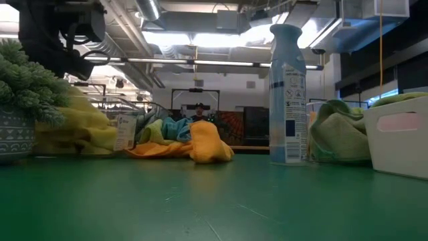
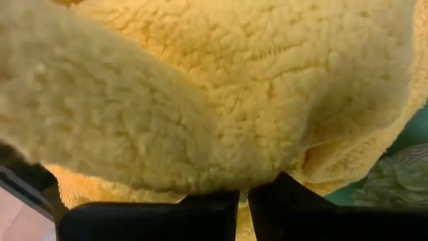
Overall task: Sort microfiber towel by color & place in baskets
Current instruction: Put the yellow microfiber towel into the bottom left transparent bin
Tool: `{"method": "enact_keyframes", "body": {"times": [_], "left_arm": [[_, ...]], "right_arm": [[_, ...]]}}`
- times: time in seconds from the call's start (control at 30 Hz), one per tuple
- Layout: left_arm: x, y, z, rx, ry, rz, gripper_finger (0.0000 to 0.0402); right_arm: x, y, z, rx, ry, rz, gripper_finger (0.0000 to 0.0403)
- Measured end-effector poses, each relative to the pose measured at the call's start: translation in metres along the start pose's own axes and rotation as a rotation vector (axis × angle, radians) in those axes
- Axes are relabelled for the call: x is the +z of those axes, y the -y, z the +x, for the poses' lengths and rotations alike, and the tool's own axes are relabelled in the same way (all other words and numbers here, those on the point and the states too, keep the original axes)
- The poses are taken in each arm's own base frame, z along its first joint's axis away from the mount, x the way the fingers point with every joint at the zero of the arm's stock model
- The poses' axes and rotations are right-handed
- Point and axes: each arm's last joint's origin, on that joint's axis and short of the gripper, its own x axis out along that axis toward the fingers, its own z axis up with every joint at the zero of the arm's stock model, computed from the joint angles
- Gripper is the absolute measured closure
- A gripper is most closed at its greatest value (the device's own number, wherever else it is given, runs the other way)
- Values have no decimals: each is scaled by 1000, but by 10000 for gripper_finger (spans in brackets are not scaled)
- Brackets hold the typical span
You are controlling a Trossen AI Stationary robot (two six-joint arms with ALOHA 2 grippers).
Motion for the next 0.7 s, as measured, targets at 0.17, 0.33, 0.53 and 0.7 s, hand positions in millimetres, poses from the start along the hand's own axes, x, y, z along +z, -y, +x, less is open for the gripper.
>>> {"method": "enact_keyframes", "body": {"times": [0.17,0.33,0.53,0.7], "left_arm": [[0,0,0,-1,3,0,364],[0,1,-2,-33,-17,0,348],[7,4,-17,-59,33,-3,326],[13,7,-36,-86,86,23,305]], "right_arm": [[0,0,0,0,0,0,221],[0,0,0,0,0,0,221],[0,0,0,8,-1,0,221],[0,-2,0,60,-8,-1,221]]}}
